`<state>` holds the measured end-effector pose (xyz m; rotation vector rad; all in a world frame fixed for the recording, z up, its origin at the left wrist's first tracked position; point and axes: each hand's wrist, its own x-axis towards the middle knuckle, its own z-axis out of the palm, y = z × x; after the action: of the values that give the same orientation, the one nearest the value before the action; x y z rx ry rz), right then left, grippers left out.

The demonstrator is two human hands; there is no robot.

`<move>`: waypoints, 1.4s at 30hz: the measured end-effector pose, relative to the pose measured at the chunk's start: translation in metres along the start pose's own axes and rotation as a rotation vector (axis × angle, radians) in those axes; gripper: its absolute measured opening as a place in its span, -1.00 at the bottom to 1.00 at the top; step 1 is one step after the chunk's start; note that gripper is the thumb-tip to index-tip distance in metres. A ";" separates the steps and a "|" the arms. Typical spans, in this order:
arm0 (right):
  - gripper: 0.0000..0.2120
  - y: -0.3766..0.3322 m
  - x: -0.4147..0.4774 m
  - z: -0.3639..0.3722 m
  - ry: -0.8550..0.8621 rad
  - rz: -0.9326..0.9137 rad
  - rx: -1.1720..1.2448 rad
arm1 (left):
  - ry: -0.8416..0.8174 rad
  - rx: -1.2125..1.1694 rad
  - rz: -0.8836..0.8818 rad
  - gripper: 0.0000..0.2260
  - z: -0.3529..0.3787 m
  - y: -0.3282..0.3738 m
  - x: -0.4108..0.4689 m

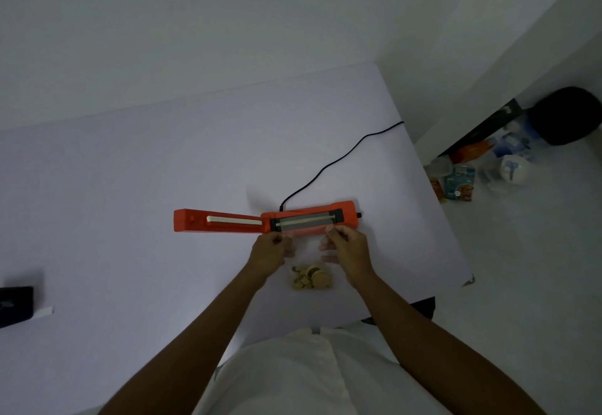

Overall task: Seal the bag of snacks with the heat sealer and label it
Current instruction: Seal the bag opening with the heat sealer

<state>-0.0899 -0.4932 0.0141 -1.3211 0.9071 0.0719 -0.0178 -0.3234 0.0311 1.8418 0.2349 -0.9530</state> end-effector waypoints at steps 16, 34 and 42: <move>-0.83 -0.010 0.004 -0.004 -0.019 -0.073 -0.052 | 0.032 -0.251 -0.043 -0.81 0.007 0.007 0.003; -0.30 -0.029 0.058 -0.045 -0.229 -0.378 -0.914 | 0.247 -0.088 -0.045 -0.80 0.024 0.002 0.007; -0.28 -0.030 0.058 -0.045 -0.219 -0.400 -0.884 | 0.263 -0.169 0.027 -0.81 0.026 0.013 -0.001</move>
<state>-0.0595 -0.5654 0.0043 -2.2417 0.3957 0.3262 -0.0244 -0.3509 0.0363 1.8052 0.4373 -0.6503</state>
